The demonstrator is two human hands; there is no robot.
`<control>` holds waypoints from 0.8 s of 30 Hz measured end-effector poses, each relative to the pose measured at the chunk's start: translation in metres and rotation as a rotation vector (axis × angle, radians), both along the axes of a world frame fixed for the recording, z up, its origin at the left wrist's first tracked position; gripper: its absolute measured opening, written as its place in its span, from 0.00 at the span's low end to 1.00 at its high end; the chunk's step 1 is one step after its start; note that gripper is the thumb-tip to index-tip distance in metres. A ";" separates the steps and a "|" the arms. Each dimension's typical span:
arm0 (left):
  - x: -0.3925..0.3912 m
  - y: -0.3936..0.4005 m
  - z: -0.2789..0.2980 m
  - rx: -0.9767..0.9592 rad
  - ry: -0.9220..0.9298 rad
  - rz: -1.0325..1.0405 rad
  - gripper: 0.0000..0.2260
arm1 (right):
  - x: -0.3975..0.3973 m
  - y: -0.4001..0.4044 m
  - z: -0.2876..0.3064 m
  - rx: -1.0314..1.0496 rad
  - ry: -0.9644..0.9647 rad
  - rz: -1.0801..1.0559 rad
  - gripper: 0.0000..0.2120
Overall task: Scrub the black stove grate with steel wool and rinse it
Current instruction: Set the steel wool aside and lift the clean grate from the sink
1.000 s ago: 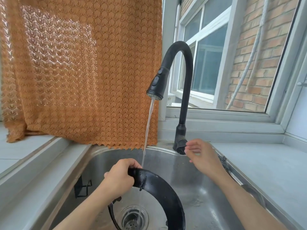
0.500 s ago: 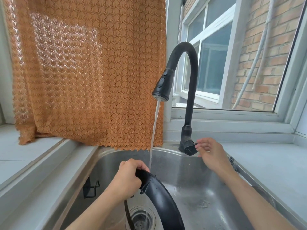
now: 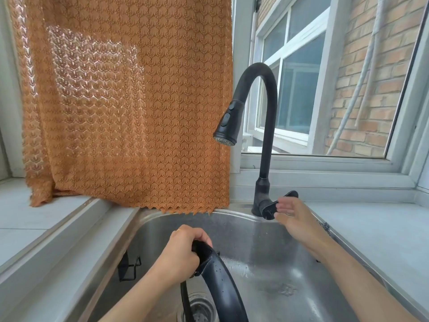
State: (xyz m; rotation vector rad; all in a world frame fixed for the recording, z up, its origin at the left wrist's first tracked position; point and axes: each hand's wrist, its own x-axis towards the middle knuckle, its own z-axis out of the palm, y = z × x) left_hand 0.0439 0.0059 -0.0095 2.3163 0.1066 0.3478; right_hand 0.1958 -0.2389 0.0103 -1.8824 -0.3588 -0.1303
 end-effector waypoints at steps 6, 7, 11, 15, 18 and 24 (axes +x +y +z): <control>0.003 0.007 -0.005 -0.002 0.011 0.024 0.25 | -0.059 0.005 0.013 -0.258 0.259 0.487 0.17; 0.003 0.008 -0.004 -0.002 0.012 0.032 0.24 | -0.069 0.009 0.015 -0.335 0.300 0.614 0.20; 0.002 0.009 -0.004 0.021 0.018 0.092 0.23 | -0.088 0.026 0.006 -0.556 0.232 0.822 0.21; 0.004 0.012 -0.006 0.027 0.049 0.136 0.22 | -0.088 0.035 -0.010 -0.545 0.171 0.751 0.19; 0.005 0.011 -0.006 0.007 0.061 0.147 0.23 | -0.086 0.035 -0.013 -0.535 0.108 0.692 0.17; 0.007 0.013 -0.008 -0.035 0.054 0.176 0.21 | -0.087 0.041 -0.016 -0.421 0.132 0.733 0.20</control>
